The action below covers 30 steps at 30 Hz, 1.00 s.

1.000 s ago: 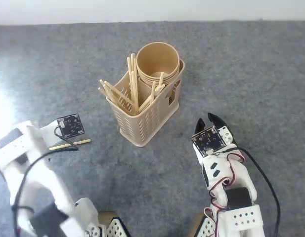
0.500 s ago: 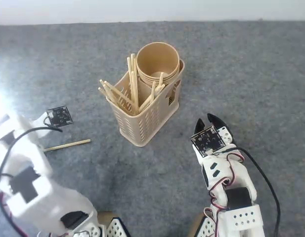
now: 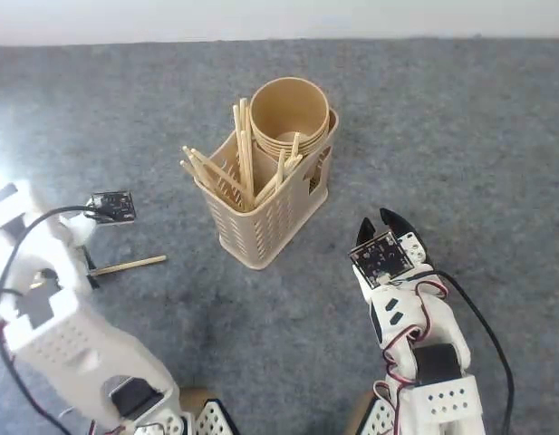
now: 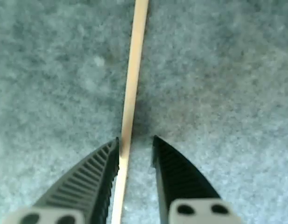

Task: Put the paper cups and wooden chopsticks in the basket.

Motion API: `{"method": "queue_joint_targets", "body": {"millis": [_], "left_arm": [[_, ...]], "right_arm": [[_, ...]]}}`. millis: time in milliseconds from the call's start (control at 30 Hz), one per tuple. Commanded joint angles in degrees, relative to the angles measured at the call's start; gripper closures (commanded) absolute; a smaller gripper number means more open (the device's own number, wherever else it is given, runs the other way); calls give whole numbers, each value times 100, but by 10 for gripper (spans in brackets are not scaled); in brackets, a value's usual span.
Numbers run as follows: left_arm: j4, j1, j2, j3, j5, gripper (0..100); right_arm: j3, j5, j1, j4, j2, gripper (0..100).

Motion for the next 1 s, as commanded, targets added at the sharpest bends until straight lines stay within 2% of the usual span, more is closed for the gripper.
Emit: {"method": "queue_joint_targets", "body": {"millis": [0, 133, 267, 367, 467, 567, 633, 800, 967], "left_arm": [[18, 35, 448, -760, 193, 910], [-176, 35, 756, -989, 651, 908], [-158, 35, 826, -980, 633, 875], [-88, 62, 826, -971, 624, 896], [545, 79, 756, -1077, 149, 997], [1503, 70, 475, -1499, -44, 988], [1837, 70, 123, -1807, 18, 988], [1793, 141, -1670, -1859, 457, 988], [1776, 747, -3543, -1604, 1152, 988]], "right_arm": [[97, 70, -40, 22, 4, 912], [97, 70, -40, 22, 4, 912], [97, 70, -40, 22, 4, 912], [97, 70, -40, 22, 4, 912], [97, 70, -40, 13, 4, 912], [97, 70, -40, 13, 4, 912], [97, 70, -40, 4, 4, 912], [97, 70, -40, 4, -4, 912], [97, 70, -40, 4, -4, 912]]}}
